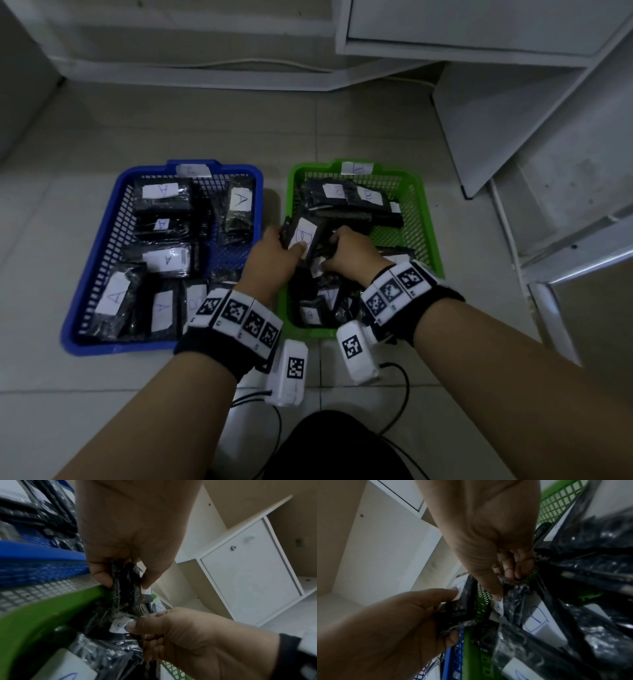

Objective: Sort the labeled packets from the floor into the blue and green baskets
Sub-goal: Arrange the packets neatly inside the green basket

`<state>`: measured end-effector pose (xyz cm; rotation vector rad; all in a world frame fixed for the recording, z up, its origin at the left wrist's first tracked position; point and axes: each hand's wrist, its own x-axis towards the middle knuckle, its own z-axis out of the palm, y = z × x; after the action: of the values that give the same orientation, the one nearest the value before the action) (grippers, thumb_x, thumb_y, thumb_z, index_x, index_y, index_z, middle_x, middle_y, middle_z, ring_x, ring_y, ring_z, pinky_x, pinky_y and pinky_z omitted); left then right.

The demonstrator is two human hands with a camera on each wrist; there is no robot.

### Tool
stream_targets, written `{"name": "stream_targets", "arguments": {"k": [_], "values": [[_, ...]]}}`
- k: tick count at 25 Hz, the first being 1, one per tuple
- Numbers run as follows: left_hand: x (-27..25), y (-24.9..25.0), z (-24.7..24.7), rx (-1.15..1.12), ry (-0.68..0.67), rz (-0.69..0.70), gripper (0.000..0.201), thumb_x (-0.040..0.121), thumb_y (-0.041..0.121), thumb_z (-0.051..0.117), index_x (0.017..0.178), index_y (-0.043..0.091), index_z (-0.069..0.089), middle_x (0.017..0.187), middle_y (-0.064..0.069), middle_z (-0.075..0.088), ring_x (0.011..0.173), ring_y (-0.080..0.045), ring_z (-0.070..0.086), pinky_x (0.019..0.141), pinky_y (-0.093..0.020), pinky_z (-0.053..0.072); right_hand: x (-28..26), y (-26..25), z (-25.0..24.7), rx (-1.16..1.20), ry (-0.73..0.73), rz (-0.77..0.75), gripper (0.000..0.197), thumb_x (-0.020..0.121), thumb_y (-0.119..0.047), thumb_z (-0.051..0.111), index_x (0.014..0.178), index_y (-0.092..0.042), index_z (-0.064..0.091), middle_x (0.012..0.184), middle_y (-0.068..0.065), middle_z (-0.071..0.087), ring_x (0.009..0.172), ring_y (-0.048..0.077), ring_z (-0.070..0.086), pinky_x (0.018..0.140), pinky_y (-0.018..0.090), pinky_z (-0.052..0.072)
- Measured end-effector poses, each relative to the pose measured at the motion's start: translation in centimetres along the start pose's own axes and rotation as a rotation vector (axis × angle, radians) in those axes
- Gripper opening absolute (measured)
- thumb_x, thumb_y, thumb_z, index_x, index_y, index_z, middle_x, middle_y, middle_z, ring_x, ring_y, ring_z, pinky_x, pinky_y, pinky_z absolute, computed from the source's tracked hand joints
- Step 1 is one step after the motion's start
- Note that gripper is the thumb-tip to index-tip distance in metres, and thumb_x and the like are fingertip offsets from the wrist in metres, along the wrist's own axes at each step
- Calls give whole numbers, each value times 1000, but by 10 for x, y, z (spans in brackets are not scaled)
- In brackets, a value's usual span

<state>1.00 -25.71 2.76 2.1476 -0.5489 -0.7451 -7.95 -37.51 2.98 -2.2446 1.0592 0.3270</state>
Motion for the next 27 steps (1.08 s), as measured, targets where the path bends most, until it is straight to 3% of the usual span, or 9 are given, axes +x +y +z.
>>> {"name": "stream_targets", "arguments": {"k": [5, 7, 9, 11, 14, 16, 19, 23, 27], "values": [[-5, -15, -9, -141, 10, -49, 45, 90, 30, 60, 131, 15, 47, 122, -6, 61, 109, -26, 59, 96, -40, 48, -6, 6, -18, 265, 12, 71, 25, 78, -12, 63, 97, 4, 67, 98, 20, 68, 91, 36, 65, 80, 43, 56], [-10, -18, -7, -311, -41, -79, 40, 91, 28, 60, 126, 11, 51, 111, -6, 64, 95, -24, 64, 89, -43, 53, -17, 8, -22, 375, 55, 76, 23, 80, -8, 58, 99, 4, 64, 99, 22, 67, 91, 38, 64, 80, 52, 56], [-17, -13, -2, -526, -166, -127, 35, 94, 23, 56, 124, 6, 51, 99, -9, 64, 80, -19, 64, 73, -37, 57, -31, 3, -19, 579, 20, 124, 21, 89, -5, 50, 107, -1, 60, 106, 22, 62, 95, 39, 63, 76, 56, 56], [-22, -8, 8, -602, -242, -119, 37, 95, 28, 54, 126, 8, 52, 104, -11, 64, 84, -20, 63, 70, -34, 56, -42, -3, -14, 927, -66, 179, 21, 96, -6, 41, 105, -9, 59, 105, 19, 63, 92, 37, 63, 76, 62, 54], [-25, -5, 21, -332, -203, -35, 54, 87, 51, 52, 131, 20, 52, 128, -8, 52, 114, -22, 53, 99, -42, 46, -51, -6, -8, 1224, -97, 218, 31, 102, -35, 37, 103, -16, 61, 97, 10, 68, 87, 31, 65, 84, 59, 53], [-28, 1, 24, -225, -154, 6, 46, 95, 41, 46, 133, 15, 50, 132, -10, 43, 124, -23, 43, 107, -38, 37, -53, -5, -5, 1202, -96, 161, 39, 96, -45, 46, 119, -15, 57, 106, 7, 69, 93, 27, 67, 76, 49, 57], [-27, -1, 17, -27, -122, 149, 40, 98, 27, 40, 136, 16, 50, 130, -12, 38, 125, -26, 38, 109, -35, 33, -46, 5, -2, 1081, 8, 107, 45, 90, -28, 64, 129, -14, 46, 118, 8, 65, 100, 26, 66, 76, 46, 58], [-38, -21, 2, 825, -194, 448, 47, 78, 43, 64, 124, 33, 56, 127, 2, 44, 120, -26, 35, 96, -38, 33, -42, 18, -12, 947, 133, 86, 51, 81, -32, 73, 122, -15, 48, 115, 7, 64, 100, 26, 65, 87, 51, 55], [-39, -24, 7, 792, -162, 434, 33, 85, 46, 59, 116, 34, 59, 123, 9, 54, 118, -22, 36, 90, -37, 29, -44, 30, -16, 908, 182, 48, 45, 82, -29, 72, 120, -13, 53, 111, 6, 67, 98, 24, 66, 89, 46, 55]]}}
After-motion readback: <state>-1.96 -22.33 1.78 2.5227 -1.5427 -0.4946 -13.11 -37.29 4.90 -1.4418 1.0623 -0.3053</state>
